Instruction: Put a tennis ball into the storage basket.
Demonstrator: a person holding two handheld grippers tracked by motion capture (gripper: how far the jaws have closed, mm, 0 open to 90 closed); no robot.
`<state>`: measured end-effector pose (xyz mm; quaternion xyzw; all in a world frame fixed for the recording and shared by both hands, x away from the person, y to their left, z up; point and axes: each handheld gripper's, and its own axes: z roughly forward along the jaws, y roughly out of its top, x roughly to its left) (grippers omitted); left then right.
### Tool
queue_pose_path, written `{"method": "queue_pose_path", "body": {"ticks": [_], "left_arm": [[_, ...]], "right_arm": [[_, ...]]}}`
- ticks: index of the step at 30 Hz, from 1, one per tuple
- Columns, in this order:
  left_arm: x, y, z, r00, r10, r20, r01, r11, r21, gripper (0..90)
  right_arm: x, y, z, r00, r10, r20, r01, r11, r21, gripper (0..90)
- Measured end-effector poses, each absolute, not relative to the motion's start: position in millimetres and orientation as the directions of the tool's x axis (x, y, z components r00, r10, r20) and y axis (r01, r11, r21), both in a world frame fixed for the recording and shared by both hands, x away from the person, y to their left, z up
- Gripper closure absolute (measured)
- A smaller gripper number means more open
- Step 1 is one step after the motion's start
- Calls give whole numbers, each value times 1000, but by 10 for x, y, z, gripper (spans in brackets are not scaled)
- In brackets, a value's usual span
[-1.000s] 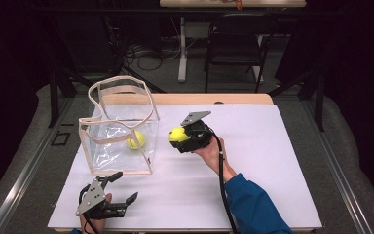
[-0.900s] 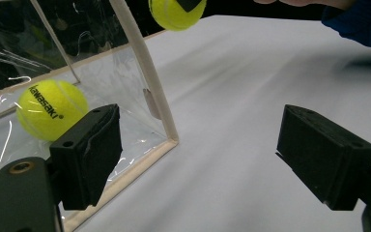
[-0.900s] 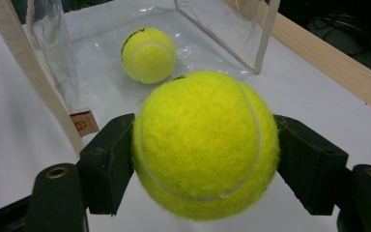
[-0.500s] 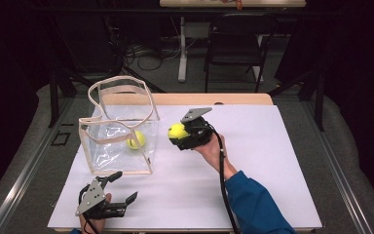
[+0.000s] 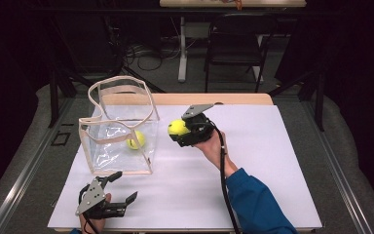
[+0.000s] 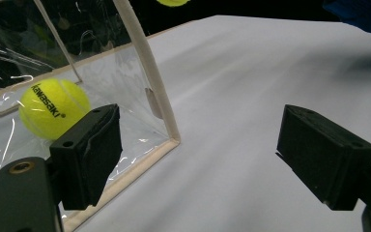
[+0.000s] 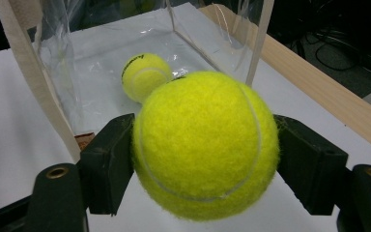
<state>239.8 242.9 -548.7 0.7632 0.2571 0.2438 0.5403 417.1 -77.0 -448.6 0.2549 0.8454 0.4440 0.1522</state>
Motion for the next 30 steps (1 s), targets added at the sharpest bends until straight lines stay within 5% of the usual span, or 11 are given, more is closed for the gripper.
{"method": "queue_pose_path", "body": {"ticks": [30], "left_arm": [[2390, 2430, -5475, 746, 659, 99, 121, -280, 952, 159]], "right_arm": [[4172, -773, -4285, -826, 561, -50, 268, 469, 842, 266]]}}
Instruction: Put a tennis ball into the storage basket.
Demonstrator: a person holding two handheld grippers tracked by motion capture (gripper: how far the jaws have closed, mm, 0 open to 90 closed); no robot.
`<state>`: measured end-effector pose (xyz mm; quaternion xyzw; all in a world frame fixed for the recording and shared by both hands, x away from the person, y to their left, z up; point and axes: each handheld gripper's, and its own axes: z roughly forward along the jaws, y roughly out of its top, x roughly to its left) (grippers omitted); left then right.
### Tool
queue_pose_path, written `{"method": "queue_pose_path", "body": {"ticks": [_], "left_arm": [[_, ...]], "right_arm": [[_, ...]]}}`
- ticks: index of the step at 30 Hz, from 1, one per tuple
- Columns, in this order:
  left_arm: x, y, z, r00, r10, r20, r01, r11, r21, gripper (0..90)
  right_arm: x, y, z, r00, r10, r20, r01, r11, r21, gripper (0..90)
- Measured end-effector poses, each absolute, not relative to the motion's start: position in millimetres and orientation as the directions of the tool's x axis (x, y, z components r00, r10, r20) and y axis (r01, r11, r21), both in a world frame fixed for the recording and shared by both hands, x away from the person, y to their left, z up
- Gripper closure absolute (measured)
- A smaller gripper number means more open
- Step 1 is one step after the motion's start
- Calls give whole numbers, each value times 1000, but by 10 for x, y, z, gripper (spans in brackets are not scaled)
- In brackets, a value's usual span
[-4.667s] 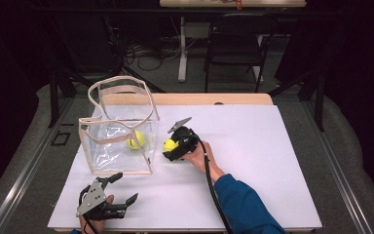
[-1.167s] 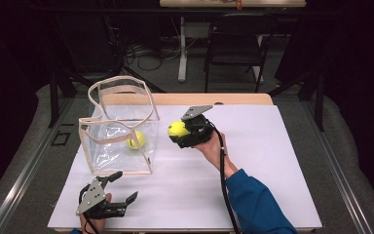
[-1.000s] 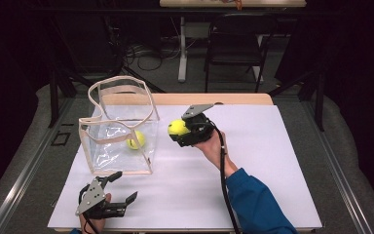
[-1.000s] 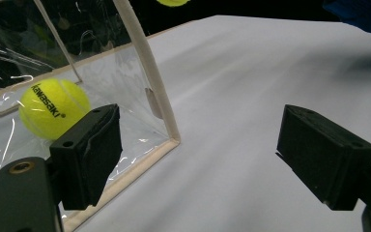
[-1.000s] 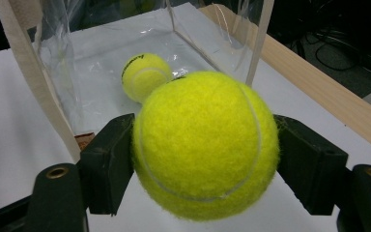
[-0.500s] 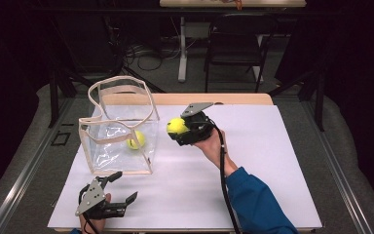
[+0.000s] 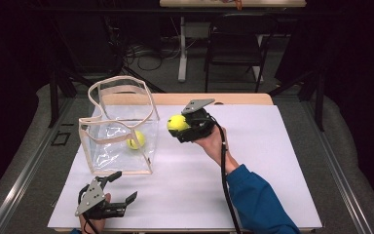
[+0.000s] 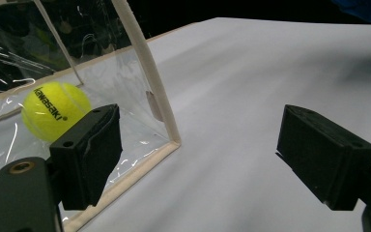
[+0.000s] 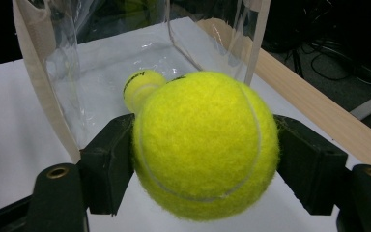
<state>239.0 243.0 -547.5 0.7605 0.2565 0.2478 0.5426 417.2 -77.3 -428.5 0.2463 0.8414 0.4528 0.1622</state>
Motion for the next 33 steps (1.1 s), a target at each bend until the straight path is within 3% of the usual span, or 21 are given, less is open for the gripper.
{"method": "queue_pose_path", "body": {"ticks": [33], "left_arm": [[2384, 2417, -5464, 748, 656, 98, 119, -279, 953, 159]], "right_arm": [[4246, -795, -4084, -824, 563, -62, 251, 462, 851, 267]]}}
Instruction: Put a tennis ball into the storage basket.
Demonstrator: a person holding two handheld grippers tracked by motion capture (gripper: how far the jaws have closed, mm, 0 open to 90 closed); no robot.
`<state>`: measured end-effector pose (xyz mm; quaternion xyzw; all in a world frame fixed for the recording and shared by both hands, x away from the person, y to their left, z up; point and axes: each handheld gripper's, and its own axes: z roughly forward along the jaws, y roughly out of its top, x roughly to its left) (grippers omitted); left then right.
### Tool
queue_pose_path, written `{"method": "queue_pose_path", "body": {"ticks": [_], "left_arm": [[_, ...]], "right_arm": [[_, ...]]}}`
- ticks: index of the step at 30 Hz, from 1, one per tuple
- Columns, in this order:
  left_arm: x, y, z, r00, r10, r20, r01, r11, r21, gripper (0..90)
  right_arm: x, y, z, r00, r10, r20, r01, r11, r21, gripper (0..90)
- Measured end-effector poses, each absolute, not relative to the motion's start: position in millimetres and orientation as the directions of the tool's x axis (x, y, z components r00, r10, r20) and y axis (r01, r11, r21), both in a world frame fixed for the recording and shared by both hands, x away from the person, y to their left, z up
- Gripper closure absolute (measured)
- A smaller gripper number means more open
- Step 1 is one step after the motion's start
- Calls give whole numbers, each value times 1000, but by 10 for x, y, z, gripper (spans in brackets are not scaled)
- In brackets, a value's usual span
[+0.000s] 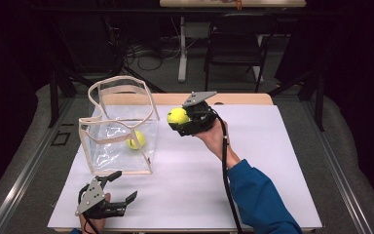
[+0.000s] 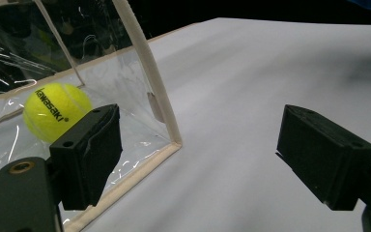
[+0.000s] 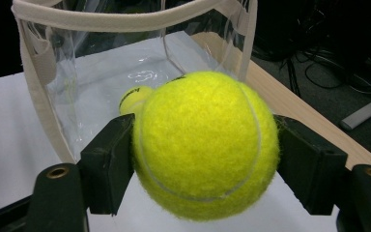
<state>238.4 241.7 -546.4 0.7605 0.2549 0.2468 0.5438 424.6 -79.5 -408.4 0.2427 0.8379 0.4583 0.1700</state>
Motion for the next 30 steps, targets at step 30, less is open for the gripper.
{"method": "queue_pose_path", "body": {"ticks": [30], "left_arm": [[2421, 2453, -5461, 733, 674, 90, 118, -257, 959, 159]], "right_arm": [[4341, -728, -3801, -818, 568, -92, 210, 443, 872, 268]]}}
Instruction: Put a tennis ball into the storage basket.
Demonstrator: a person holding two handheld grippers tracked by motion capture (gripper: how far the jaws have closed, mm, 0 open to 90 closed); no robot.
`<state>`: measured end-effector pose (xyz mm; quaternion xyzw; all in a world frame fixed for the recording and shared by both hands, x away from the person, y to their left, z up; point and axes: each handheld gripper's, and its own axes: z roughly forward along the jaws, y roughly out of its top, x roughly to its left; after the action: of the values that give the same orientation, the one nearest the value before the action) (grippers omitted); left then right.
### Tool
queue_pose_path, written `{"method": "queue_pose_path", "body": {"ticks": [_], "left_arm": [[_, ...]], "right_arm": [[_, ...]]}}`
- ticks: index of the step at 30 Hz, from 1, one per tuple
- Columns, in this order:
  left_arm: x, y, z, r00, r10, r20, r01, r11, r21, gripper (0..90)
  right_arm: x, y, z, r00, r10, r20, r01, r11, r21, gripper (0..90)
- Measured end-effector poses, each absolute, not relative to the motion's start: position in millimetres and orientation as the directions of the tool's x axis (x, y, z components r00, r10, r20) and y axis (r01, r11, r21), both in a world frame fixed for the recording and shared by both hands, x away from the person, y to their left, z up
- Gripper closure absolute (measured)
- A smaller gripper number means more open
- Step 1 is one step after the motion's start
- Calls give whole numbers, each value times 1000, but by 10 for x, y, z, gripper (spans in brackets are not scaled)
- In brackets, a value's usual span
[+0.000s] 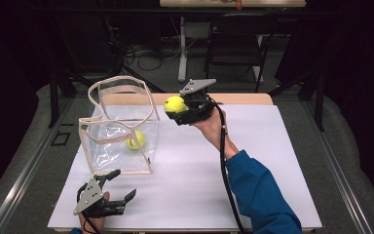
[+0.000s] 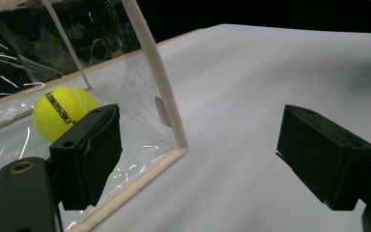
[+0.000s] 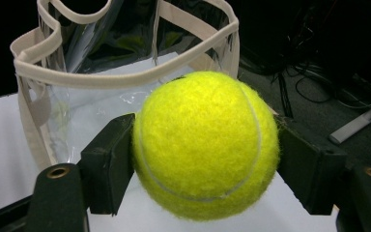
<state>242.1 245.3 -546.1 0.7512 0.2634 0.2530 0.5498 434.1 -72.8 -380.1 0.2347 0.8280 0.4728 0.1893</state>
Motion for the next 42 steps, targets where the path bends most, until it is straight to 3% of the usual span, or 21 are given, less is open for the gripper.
{"method": "queue_pose_path", "body": {"ticks": [42], "left_arm": [[2423, 2457, -5449, 737, 669, 93, 108, -252, 962, 159]], "right_arm": [[4317, -377, -3585, -832, 539, -134, 124, 415, 901, 267]]}}
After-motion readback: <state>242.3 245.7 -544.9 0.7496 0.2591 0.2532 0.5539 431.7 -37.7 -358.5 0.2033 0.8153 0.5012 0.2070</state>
